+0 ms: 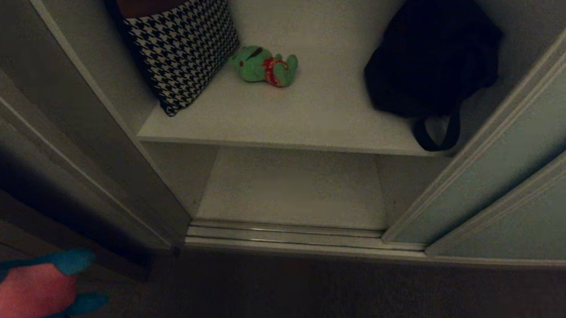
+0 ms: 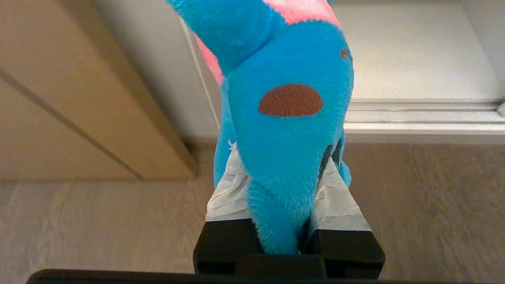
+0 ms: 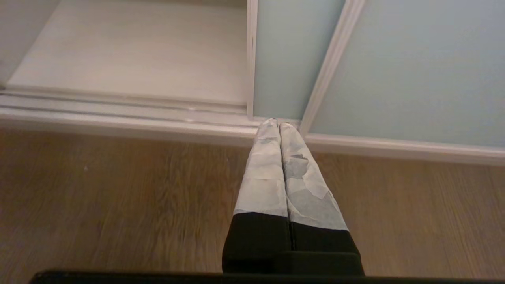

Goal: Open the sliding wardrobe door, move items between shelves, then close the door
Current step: Place the blue doll on the lower shelf

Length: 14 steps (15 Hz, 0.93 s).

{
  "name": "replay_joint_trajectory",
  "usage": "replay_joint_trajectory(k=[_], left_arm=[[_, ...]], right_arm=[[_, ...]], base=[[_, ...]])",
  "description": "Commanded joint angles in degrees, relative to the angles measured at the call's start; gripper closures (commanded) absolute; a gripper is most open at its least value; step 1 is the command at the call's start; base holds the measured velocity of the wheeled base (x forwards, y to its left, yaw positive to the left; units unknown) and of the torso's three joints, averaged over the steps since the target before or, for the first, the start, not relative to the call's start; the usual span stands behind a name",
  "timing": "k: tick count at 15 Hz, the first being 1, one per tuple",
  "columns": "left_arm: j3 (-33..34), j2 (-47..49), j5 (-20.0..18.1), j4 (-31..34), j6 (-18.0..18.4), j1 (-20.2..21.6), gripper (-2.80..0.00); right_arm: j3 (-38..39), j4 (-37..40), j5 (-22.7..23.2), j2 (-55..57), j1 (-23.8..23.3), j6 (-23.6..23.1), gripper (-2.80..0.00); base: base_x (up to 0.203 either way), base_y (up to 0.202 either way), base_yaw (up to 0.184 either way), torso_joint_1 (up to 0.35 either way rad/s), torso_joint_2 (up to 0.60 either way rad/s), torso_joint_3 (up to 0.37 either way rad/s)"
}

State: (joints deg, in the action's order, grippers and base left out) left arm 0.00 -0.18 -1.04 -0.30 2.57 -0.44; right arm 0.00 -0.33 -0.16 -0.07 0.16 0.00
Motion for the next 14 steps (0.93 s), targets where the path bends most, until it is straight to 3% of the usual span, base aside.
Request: replay_joint_trajectory(k=[1, 6, 14], left_arm=[[0.00, 0.18, 0.23, -0.09, -1.68, 0.00, 0.00], [-0.09, 0.18, 0.95, 0.04, -2.13, 0.00, 0.00], [-0.35, 0.18, 0.95, 0.57, -2.05, 0.00, 0.00]], right_arm=[[0.00, -0.02, -0.01, -0.01, 0.02, 0.00, 0.00], [0.00, -0.02, -0.01, -0.01, 0.02, 0.00, 0.00], [0.00, -0.02, -0.01, -0.01, 0.02, 0.00, 0.00]], base=[[-0.066, 0.000, -0.001, -0.012, 0.00, 0.003], [0.000, 0.000, 0.000, 0.001, 0.00, -0.020], [0.000, 0.000, 0.000, 0.001, 0.00, -0.183]])
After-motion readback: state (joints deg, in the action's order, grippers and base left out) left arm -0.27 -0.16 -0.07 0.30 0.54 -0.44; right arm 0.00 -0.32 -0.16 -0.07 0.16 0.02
